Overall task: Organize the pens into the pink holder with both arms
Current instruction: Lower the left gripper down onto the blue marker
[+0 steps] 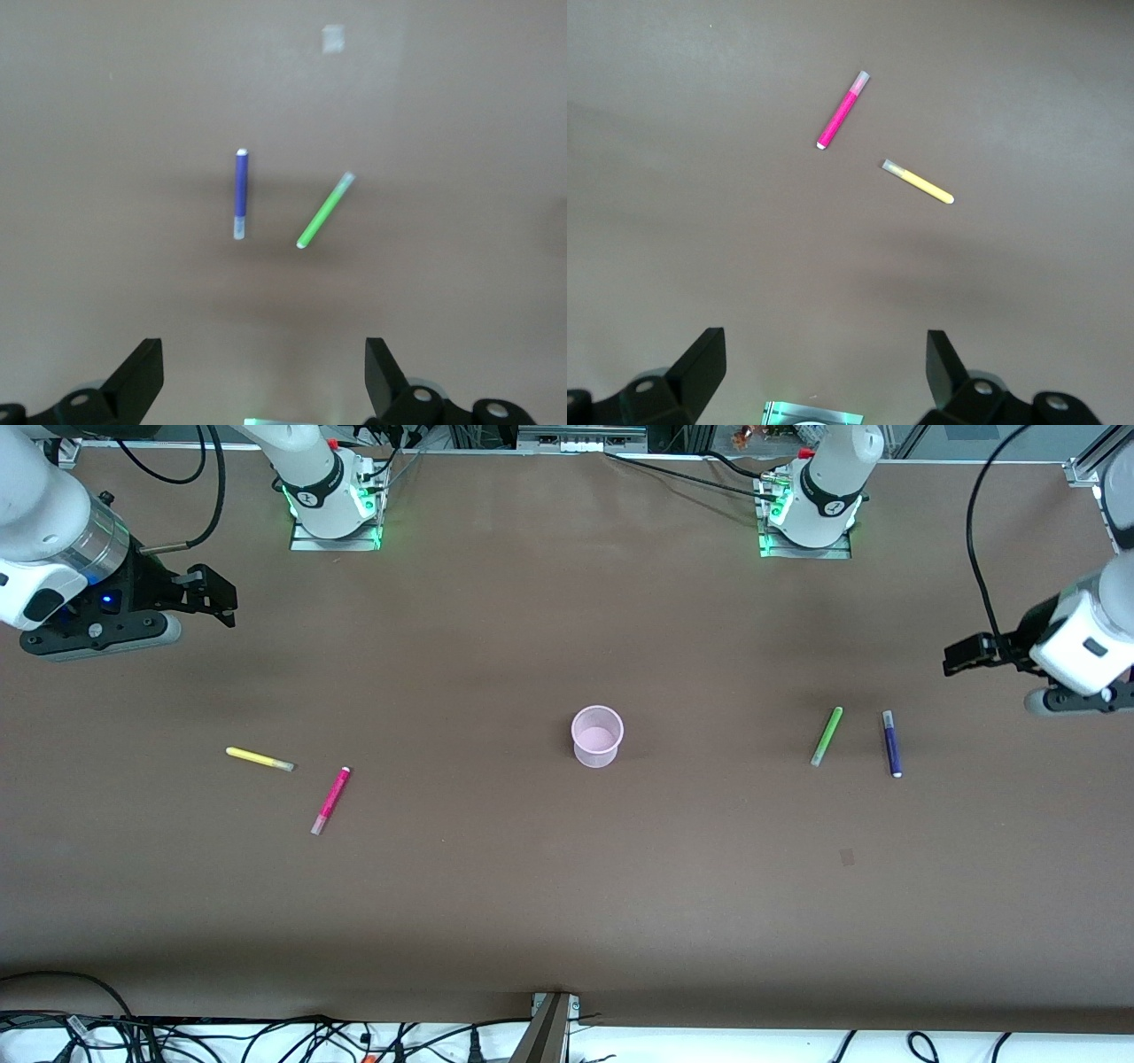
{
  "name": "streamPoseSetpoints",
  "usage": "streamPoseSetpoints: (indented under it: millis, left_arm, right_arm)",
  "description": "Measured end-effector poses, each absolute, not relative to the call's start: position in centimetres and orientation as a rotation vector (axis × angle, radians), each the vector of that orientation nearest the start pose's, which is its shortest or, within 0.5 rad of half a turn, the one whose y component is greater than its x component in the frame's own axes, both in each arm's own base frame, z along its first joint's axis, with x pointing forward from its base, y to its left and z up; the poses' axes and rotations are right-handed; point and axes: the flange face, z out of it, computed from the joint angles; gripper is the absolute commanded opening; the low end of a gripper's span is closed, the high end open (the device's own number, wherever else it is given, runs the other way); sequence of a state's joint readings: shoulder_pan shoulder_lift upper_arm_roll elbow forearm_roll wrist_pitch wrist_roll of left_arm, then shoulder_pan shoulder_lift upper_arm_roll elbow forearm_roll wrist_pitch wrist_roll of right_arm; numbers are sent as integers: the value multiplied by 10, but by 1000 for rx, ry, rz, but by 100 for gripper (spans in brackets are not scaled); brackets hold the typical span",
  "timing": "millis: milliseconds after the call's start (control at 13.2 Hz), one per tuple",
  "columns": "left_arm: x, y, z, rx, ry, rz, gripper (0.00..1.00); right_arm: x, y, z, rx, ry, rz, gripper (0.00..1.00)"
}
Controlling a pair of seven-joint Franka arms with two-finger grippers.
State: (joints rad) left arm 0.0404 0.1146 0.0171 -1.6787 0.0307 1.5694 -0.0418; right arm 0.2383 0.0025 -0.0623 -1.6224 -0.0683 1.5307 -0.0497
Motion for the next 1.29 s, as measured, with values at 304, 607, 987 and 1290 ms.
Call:
streamPoseSetpoints:
  millis: [304, 607, 987, 1290]
  left_arm:
    - [599, 58, 411, -3087, -172, 356, 100]
    - [598, 68, 322, -3010, -57, 167, 100]
    - [580, 62, 224, -3007, 149, 108, 100]
    - [571, 85, 169, -3027, 212, 31, 100]
  right_arm:
    - [543, 89, 597, -3192, -363, 125, 100]
    - [547, 90, 600, -3193, -366, 67, 100]
    - [550, 91, 602, -3198, -368, 52, 100]
    - [552, 89, 600, -3213, -371, 50, 100]
